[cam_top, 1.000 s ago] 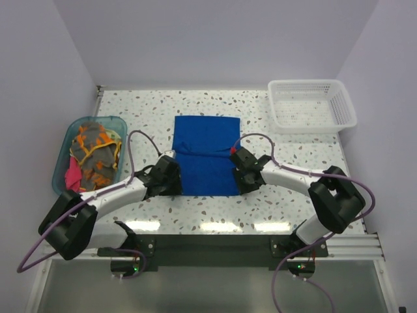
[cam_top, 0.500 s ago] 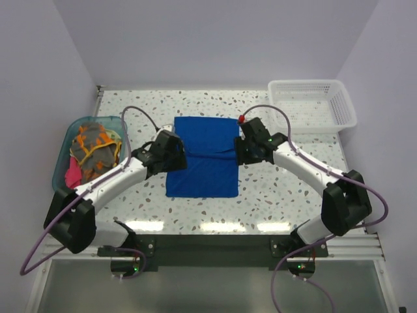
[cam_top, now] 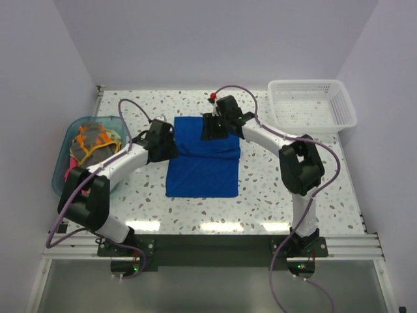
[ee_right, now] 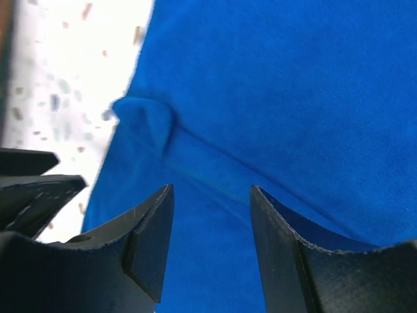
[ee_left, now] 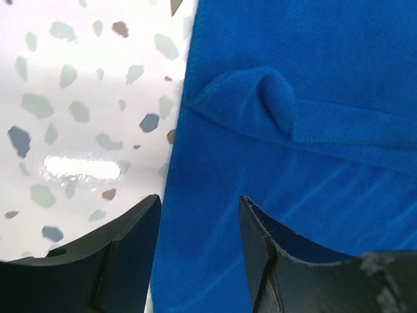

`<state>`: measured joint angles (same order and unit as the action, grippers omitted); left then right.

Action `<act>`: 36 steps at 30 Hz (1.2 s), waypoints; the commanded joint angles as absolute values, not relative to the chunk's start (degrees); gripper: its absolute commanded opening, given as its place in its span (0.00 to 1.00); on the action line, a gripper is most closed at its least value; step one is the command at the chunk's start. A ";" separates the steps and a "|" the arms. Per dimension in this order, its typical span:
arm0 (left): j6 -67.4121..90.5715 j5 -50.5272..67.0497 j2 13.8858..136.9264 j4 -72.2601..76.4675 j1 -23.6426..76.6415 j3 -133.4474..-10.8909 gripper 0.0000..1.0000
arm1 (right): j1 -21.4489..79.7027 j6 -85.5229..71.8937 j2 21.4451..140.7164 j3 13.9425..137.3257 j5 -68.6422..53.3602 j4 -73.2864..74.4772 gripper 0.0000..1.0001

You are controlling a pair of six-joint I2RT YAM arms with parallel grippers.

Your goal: Fold and stack the towels

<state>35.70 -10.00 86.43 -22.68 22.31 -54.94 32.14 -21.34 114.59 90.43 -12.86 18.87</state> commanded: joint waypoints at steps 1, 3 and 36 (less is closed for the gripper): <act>34.54 -7.82 89.38 -18.28 22.15 -60.28 0.56 | 31.47 -22.85 115.57 93.26 -8.45 19.95 0.54; 34.89 -7.65 92.35 -18.19 22.15 -62.22 0.57 | 31.03 -22.68 115.93 93.08 -6.50 20.56 0.54; 33.48 -36.74 117.51 -33.49 30.67 -86.84 0.49 | 29.09 -21.71 102.31 71.19 0.88 16.17 0.67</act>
